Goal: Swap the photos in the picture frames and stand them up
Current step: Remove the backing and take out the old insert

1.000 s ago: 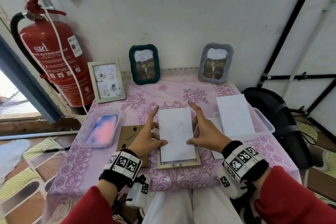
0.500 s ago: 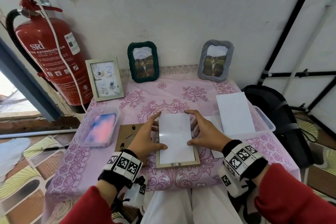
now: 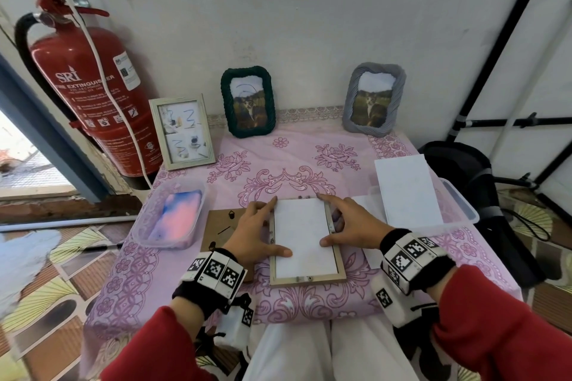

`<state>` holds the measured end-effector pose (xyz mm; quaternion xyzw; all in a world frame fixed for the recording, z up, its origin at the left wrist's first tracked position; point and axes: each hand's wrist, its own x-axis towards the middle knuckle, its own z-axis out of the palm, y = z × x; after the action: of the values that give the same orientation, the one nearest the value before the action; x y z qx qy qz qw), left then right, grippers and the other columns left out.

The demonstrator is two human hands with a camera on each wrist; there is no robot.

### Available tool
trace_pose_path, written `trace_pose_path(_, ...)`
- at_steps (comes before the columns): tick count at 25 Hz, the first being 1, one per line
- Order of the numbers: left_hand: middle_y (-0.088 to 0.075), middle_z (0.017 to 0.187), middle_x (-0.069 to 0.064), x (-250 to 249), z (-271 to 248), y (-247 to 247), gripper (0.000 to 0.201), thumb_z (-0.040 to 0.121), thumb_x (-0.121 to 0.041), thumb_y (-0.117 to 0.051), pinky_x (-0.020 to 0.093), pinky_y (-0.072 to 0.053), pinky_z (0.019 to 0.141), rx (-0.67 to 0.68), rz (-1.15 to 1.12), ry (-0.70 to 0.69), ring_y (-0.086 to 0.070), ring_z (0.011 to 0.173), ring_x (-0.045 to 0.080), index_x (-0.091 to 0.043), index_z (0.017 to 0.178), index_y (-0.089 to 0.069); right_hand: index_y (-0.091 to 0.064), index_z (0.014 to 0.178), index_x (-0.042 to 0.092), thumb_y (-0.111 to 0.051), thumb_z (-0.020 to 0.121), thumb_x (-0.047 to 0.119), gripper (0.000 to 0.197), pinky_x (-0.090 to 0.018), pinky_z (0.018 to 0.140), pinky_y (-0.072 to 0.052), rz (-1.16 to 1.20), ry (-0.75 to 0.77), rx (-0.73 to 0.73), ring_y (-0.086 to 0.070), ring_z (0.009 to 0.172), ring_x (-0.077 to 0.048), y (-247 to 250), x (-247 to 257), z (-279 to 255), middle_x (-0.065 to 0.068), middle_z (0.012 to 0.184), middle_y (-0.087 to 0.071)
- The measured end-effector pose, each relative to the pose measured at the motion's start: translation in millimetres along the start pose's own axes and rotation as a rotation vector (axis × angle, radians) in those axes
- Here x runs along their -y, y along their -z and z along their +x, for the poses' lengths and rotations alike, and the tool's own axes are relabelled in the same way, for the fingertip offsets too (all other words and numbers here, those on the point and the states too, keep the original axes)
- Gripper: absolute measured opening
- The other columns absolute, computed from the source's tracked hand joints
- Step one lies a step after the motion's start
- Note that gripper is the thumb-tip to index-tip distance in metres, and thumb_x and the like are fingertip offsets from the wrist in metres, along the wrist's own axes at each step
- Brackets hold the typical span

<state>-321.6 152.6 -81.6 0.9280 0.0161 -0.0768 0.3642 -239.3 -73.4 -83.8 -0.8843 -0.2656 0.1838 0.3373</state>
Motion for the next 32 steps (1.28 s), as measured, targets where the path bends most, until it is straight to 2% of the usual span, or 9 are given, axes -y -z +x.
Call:
trace_pose_path(4, -0.022, 0.138, 0.005, 4.0, 3.5, -0.5, 0.112, 0.064, -0.035, -0.083, 0.040, -0.027, 0.114, 0.027, 0.027, 0.026, -0.027, 0.132, 0.024, -0.018, 0.149, -0.013, -0.021, 0.148, 0.025, -0.083, 0.067, 0.027, 0.102, -0.022, 0.086, -0.041, -0.009, -0.016, 0.044, -0.050, 0.093, -0.017, 1.2, -2.0, 3.1, -0.013, 0.113, -0.049)
trace_pose_path(9, -0.023, 0.136, 0.002, 6.6, 4.1, -2.6, 0.096, 0.064, -0.038, -0.083, 0.041, -0.022, 0.116, 0.023, 0.058, 0.025, -0.023, 0.133, 0.023, -0.018, 0.144, -0.034, -0.023, 0.147, 0.017, -0.083, 0.066, 0.023, 0.101, -0.021, 0.084, -0.042, 0.017, -0.041, 0.021, -0.051, 0.091, -0.016, 0.1, 1.5, 0.0, -0.013, 0.117, -0.049)
trace_pose_path(12, -0.024, 0.136, 0.002, 5.7, 3.6, -2.8, 0.094, 0.064, -0.036, -0.083, 0.041, -0.023, 0.116, 0.009, 0.049, 0.021, -0.025, 0.132, 0.022, -0.017, 0.143, -0.035, -0.029, 0.142, 0.014, -0.082, 0.067, 0.019, 0.092, -0.005, 0.062, -0.040, 0.047, -0.026, -0.015, -0.051, 0.076, -0.005, -1.8, 4.2, -3.7, 0.004, 0.095, -0.052)
trace_pose_path(15, -0.030, 0.136, 0.002, 5.5, -1.5, -1.8, 0.083, 0.065, -0.030, -0.083, 0.039, -0.029, 0.113, -0.009, -0.011, -0.015, -0.030, 0.131, 0.021, -0.018, 0.138, -0.044, -0.039, 0.138, 0.018, -0.080, 0.069, 0.019, 0.080, -0.009, 0.059, -0.039, 0.036, -0.015, -0.040, -0.049, 0.069, 0.000, -4.5, 3.4, -7.9, 0.017, 0.076, -0.049)
trace_pose_path(18, -0.043, 0.134, 0.000, 11.7, -13.0, 3.4, 0.066, 0.070, -0.027, -0.080, 0.034, -0.036, 0.108, -0.120, -0.081, -0.027, -0.041, 0.125, 0.015, -0.020, 0.129, -0.054, -0.043, 0.136, 0.017, -0.080, 0.070, 0.019, 0.076, -0.021, 0.068, -0.040, 0.039, -0.017, -0.076, -0.051, 0.069, -0.004, -5.9, 2.5, -10.4, 0.017, 0.073, -0.049)
trace_pose_path(21, -0.051, 0.130, 0.002, 26.7, -26.4, 11.8, 0.053, 0.077, -0.024, -0.075, 0.027, -0.039, 0.100, -0.299, -0.109, 0.043, -0.049, 0.115, 0.012, -0.019, 0.126, -0.055, -0.042, 0.137, 0.017, -0.078, 0.072, 0.019, 0.074, -0.018, 0.064, -0.039, 0.038, -0.023, -0.092, -0.052, 0.074, -0.010, -8.2, 2.0, -12.2, 0.015, 0.072, -0.049)
trace_pose_path(23, -0.049, 0.132, 0.008, 38.1, -34.7, 17.3, 0.056, 0.078, -0.022, -0.073, 0.027, -0.040, 0.099, -0.371, -0.052, 0.134, -0.051, 0.116, 0.018, -0.014, 0.129, -0.052, -0.041, 0.137, 0.016, -0.077, 0.073, 0.020, 0.073, -0.007, 0.058, -0.036, 0.034, -0.020, -0.105, -0.051, 0.074, -0.010, -10.5, 1.4, -13.4, 0.017, 0.073, -0.047)
trace_pose_path(26, -0.035, 0.143, 0.015, 48.2, -43.0, 16.5, 0.072, 0.079, -0.034, -0.071, 0.035, -0.034, 0.109, -0.299, 0.129, 0.314, -0.040, 0.129, 0.027, -0.009, 0.139, -0.039, -0.039, 0.139, 0.017, -0.077, 0.074, 0.021, 0.075, -0.001, 0.057, -0.037, 0.041, -0.016, -0.117, -0.049, 0.073, -0.010, -12.4, 0.2, -13.9, 0.017, 0.073, -0.046)
trace_pose_path(32, -0.038, 0.138, 0.013, 42.4, -48.0, 2.8, 0.078, 0.074, -0.052, -0.070, 0.038, -0.032, 0.107, -0.320, 0.217, 0.358, -0.036, 0.128, 0.029, -0.014, 0.136, -0.041, -0.037, 0.141, 0.020, -0.077, 0.075, 0.024, 0.077, 0.000, 0.058, -0.038, 0.051, -0.029, -0.122, -0.047, 0.068, 0.001, -13.7, -3.9, -13.5, 0.014, 0.072, -0.048)
